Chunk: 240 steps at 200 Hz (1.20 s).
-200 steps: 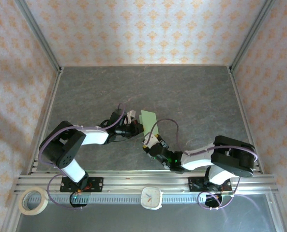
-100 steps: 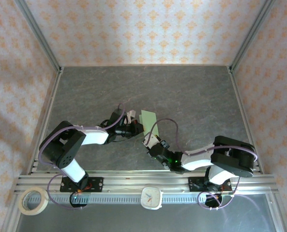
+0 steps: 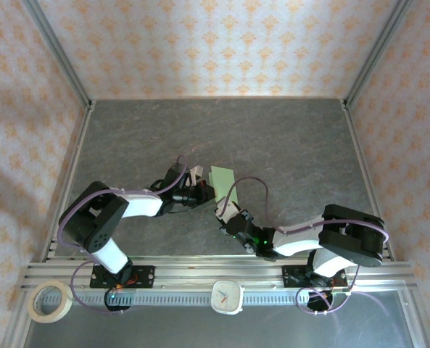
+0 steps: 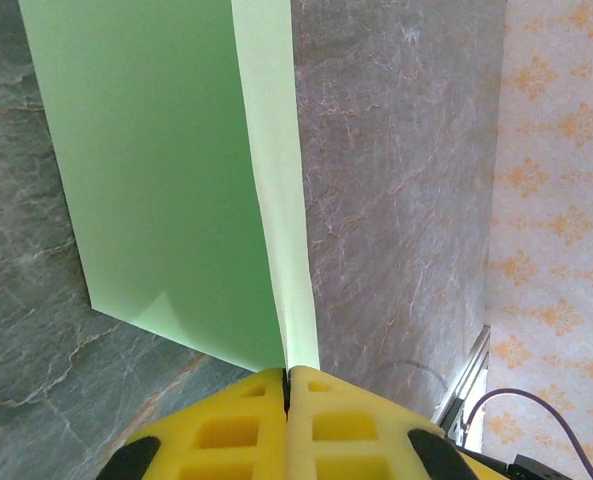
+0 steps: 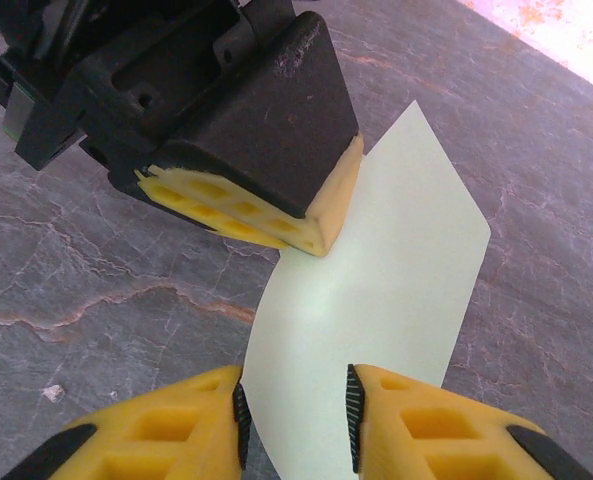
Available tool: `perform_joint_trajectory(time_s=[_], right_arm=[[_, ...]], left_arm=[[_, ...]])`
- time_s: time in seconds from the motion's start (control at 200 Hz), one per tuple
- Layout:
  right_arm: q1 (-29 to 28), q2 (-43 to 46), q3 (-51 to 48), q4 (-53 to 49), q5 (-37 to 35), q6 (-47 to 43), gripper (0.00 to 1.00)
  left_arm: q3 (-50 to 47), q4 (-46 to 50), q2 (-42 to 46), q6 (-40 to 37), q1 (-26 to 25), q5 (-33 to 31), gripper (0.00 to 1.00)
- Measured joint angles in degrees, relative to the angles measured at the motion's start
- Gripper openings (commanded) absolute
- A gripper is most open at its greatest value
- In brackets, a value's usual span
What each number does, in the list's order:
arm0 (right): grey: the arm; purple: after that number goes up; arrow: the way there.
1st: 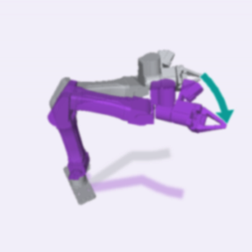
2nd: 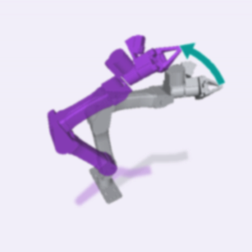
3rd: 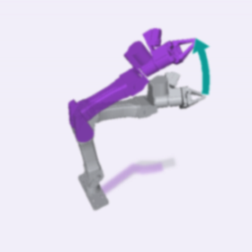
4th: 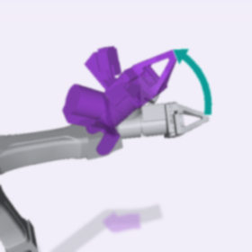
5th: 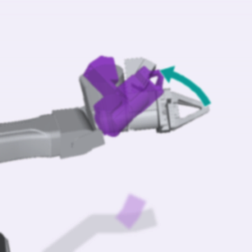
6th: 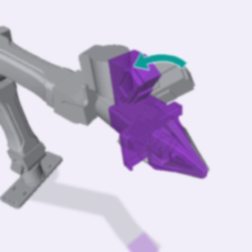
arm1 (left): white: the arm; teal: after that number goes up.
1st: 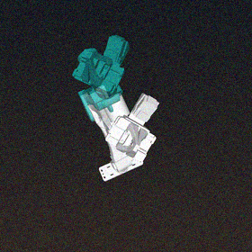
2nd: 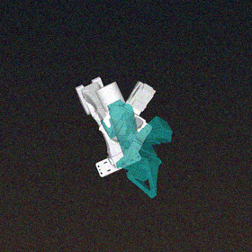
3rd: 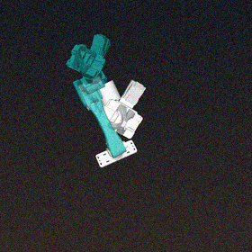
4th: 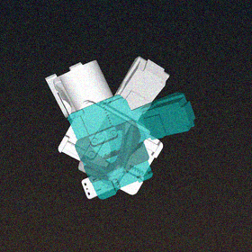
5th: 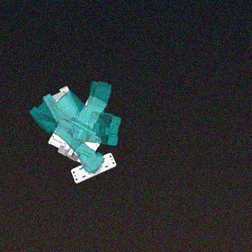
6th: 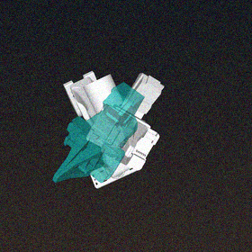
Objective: Fold a paper plane with a square sheet of paper (pick it up from the middle)
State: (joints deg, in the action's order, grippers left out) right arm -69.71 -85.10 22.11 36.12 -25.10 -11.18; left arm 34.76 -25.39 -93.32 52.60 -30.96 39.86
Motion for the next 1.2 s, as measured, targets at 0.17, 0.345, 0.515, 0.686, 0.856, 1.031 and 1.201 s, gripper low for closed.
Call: perform_joint_trajectory(time_s=[0.17, 0.345, 0.515, 0.686, 0.856, 1.031, 1.201], right_arm=[[0.0, 0.0, 0.0, 0.0, 0.02, 0.22, 0.26], [0.0, 0.0, -0.04, 0.0, 0.63, 0.28, 0.14], [0.0, 0.0, -0.04, 0.0, 1.18, 0.66, 0.07], [0.0, 0.11, -0.04, -0.2, 2.56, 1.42, 0.04], [0.55, 1.46, 1.22, -3.54, 6.78, 5.95, 0.03], [6.99, 3.82, 5.77, -9.27, 18.53, 14.53, 0.04], [15.41, 4.7, 7.32, -10.43, 33.86, 23.52, 0.04]], left_arm=[[0.0, 0.48, 0.0, 0.0, 0.0, 0.0, 0.0], [0.0, 0.5, 0.0, 0.0, 0.0, 0.02, 0.0], [0.0, 0.5, 0.0, 0.0, 0.0, 0.0, 0.02], [0.0, 0.52, 0.02, -0.13, 0.0, -0.39, 0.29], [-0.04, 2.25, 3.26, -0.24, 0.0, -3.54, 0.49], [-1.53, 3.65, 10.45, -0.02, 1.03, -9.09, 0.62], [-4.02, 5.22, 16.13, -0.15, 2.99, -12.87, 0.56]])
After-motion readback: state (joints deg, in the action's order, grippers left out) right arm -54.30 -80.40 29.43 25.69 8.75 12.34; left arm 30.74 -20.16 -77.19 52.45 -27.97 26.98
